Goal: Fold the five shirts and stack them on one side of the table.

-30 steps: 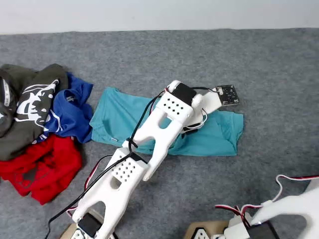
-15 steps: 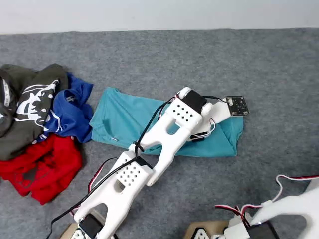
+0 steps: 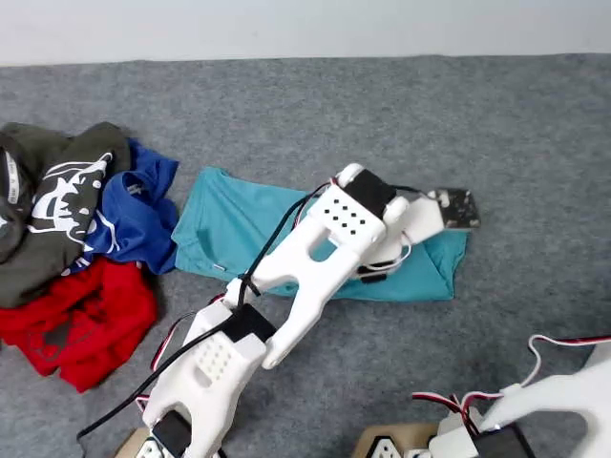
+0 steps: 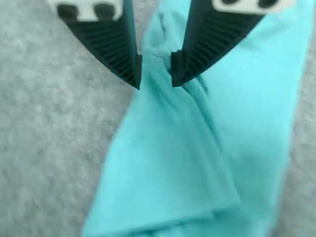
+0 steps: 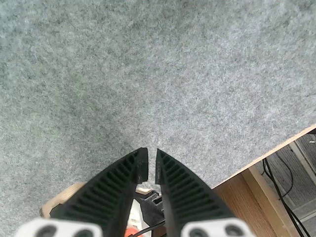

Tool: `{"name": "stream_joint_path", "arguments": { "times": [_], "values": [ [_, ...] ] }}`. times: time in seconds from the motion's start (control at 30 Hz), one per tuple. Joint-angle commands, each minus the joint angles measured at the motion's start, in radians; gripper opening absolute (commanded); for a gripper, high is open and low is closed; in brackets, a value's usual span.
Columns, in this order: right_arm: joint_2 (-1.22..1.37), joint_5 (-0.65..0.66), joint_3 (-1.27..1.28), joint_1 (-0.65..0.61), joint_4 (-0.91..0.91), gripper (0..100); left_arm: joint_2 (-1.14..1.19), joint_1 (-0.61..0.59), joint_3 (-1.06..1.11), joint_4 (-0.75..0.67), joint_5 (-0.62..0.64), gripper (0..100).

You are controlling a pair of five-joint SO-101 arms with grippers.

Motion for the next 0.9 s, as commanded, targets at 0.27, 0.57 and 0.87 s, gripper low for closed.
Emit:
{"name": "stream_joint_path", "arguments": {
  "times": [0.27,0.57,0.87],
  "values": [
    [-0.036,0.006,-0.003,-0.038,-0.019,3.9,-0.074,-0.155,0.209,-0.224,-0.005,11],
    [-0.036,0.002,-0.003,-0.091,-0.013,3.9,-0.08,-0.129,0.271,-0.229,-0.005,11],
    [-0.038,0.002,-0.003,-0.087,-0.01,3.9,-0.166,-0.072,0.143,-0.104,0.002,11]
  ]
}}
